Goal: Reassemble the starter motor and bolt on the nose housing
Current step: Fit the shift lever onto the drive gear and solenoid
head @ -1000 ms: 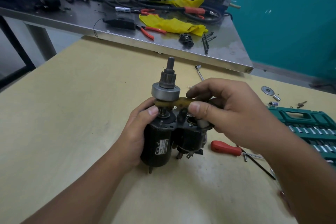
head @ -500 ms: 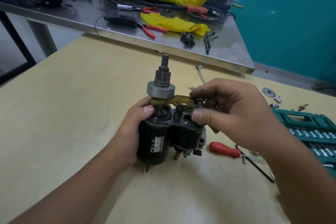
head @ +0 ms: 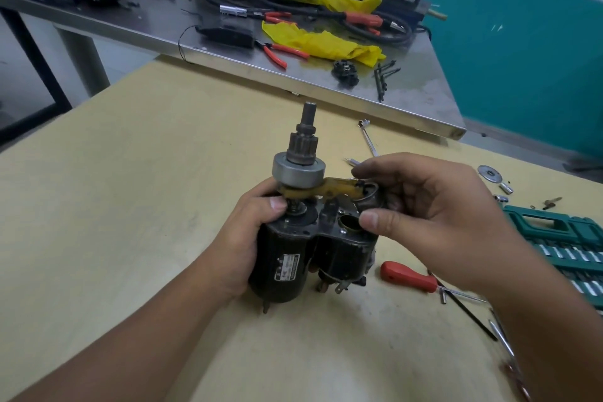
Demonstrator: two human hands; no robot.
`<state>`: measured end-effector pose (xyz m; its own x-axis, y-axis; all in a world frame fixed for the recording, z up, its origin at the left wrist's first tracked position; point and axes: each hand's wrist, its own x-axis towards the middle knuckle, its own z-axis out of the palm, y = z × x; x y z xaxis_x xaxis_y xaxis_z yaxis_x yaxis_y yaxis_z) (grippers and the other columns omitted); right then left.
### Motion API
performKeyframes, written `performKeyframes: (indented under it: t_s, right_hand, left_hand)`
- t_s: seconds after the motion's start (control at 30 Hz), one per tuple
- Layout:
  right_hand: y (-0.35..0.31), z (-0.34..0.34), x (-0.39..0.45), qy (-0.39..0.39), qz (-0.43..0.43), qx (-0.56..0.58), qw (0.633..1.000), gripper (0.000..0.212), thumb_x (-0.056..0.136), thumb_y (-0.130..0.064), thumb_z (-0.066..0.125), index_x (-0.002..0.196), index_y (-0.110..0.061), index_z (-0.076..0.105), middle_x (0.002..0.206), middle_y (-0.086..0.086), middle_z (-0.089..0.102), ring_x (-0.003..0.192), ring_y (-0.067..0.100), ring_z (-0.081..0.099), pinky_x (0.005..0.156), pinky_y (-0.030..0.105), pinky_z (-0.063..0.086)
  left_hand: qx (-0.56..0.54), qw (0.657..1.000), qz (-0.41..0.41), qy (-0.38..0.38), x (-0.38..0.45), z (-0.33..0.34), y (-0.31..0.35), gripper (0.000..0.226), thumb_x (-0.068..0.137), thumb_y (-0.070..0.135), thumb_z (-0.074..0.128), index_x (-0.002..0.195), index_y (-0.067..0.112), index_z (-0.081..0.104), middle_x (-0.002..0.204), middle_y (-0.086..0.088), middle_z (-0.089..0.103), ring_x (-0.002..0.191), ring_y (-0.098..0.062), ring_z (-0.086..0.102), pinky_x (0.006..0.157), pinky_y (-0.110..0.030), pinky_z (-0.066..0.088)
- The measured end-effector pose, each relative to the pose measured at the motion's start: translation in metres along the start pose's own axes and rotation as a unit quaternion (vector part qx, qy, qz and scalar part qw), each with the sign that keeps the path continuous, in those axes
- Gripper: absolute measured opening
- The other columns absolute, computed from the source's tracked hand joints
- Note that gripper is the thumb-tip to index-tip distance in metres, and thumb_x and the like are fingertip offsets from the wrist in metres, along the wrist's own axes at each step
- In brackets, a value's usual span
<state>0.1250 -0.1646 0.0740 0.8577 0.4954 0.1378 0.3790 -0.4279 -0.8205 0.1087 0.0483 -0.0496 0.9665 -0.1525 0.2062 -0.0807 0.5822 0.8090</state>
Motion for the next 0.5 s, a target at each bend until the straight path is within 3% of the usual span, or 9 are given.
performKeyframes:
  t_s: [0.23,0.33,0.4,0.5]
  right_hand:
    - [0.0,-0.004,0.001,0.005,0.009,0.025,1.0,0.05,0.073,0.005,0.085,0.106,-0.031,0.072,0.098,0.001,0.076,0.088,0.034,0.07,0.078,0.046,0.062]
    - [-0.008,-0.013,0.01,-0.05,0.036,-0.093,0.994,0.035,0.078,-0.016,0.086,0.106,-0.034,0.073,0.089,-0.012,0.075,0.078,0.019,0.069,0.07,0.04,0.061]
    - [-0.018,-0.016,0.019,-0.095,0.039,-0.213,0.972,0.02,0.081,-0.042,0.075,0.1,-0.035,0.074,0.077,-0.022,0.068,0.068,0.006,0.061,0.056,0.024,0.047]
    - [-0.029,-0.019,0.029,-0.157,0.049,-0.289,0.943,0.035,0.077,-0.058,0.062,0.096,-0.032,0.075,0.078,-0.02,0.065,0.071,0.0,0.058,0.053,0.017,0.041]
  left_hand:
    - [0.016,1.0,0.015,-0.004,-0.001,0.002,0.002,0.043,0.085,0.026,0.051,0.121,0.02,0.073,0.105,-0.009,0.076,0.093,-0.026,0.073,0.072,-0.035,0.061]
    - [0.019,1.0,0.022,-0.006,0.0,0.002,0.002,0.043,0.087,0.027,0.05,0.122,0.018,0.072,0.106,-0.01,0.075,0.094,-0.027,0.072,0.073,-0.037,0.061]
    - [0.021,1.0,0.02,-0.003,0.0,0.001,0.003,0.043,0.088,0.029,0.05,0.124,0.018,0.071,0.107,-0.01,0.075,0.095,-0.028,0.072,0.073,-0.038,0.061]
    - [0.024,1.0,0.017,-0.004,0.0,0.0,0.002,0.044,0.089,0.03,0.05,0.126,0.014,0.069,0.11,-0.014,0.073,0.098,-0.033,0.07,0.077,-0.042,0.06]
